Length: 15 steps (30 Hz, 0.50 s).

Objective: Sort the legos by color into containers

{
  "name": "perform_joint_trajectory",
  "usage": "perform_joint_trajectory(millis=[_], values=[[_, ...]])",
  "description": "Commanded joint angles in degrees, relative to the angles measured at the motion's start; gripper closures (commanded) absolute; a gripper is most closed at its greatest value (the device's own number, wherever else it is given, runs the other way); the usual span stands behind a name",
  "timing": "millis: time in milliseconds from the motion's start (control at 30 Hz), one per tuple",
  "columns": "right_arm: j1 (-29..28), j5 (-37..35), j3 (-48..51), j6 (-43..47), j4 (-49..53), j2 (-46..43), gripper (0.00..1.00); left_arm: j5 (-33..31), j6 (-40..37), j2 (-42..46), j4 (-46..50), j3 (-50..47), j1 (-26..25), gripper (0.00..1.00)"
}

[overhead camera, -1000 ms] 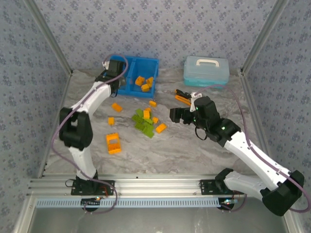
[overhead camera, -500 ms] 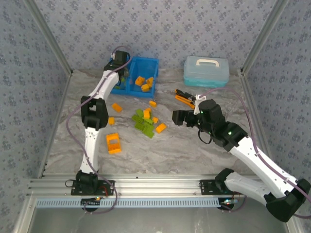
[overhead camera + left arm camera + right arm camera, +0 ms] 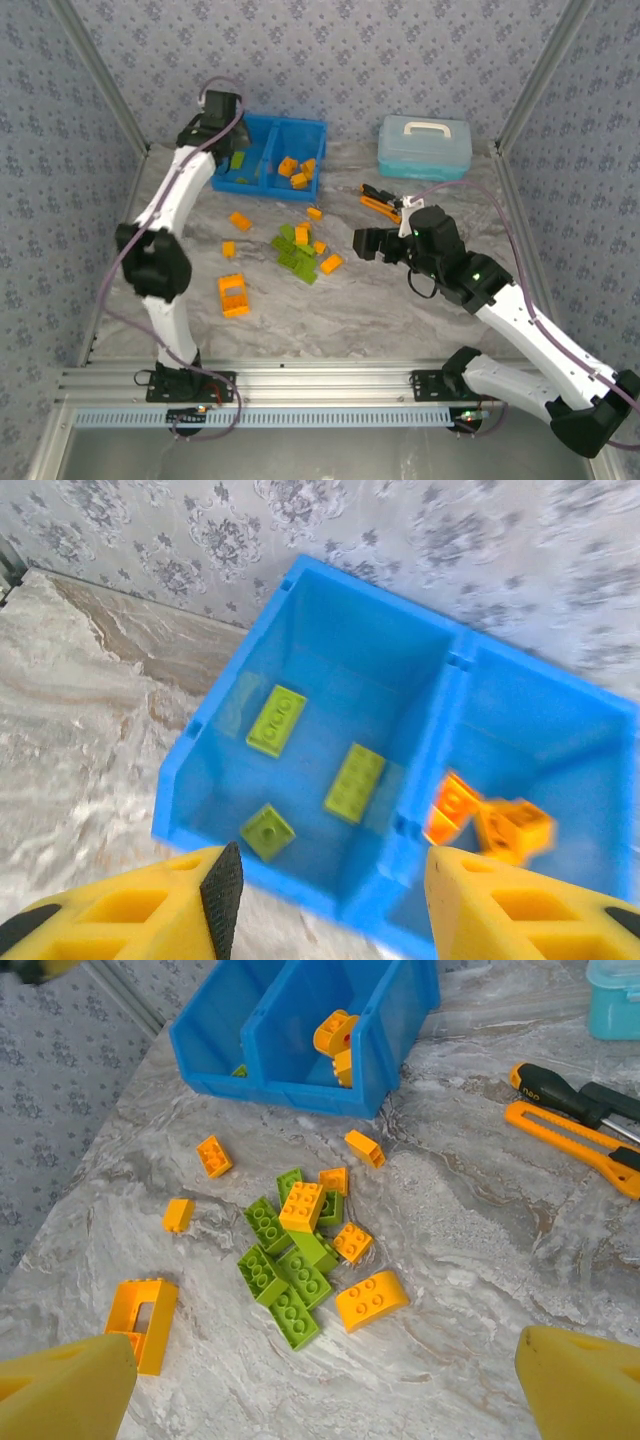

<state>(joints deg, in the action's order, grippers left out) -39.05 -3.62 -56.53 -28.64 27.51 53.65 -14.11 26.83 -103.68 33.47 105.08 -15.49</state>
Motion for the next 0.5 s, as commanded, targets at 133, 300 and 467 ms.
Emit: perform_joint_trajectory(millis=[133, 300, 467], values=[[-0.3, -1.6, 0.4, -0.5, -2.3, 1.9, 0.0, 4.7, 21.3, 20.9, -1.9, -31.2, -10.4, 0.43], [-0.3, -0.5, -0.6, 0.3, -3.1, 4.8, 0.0, 0.4, 39.2, 26.1, -1.4, -45.3, -19.0, 0.4], [-0.3, -0.5, -0.1, 0.2, -3.7, 5.8, 0.0, 6.4, 45.8, 19.9, -5.2, -50.1, -21.5, 0.4]])
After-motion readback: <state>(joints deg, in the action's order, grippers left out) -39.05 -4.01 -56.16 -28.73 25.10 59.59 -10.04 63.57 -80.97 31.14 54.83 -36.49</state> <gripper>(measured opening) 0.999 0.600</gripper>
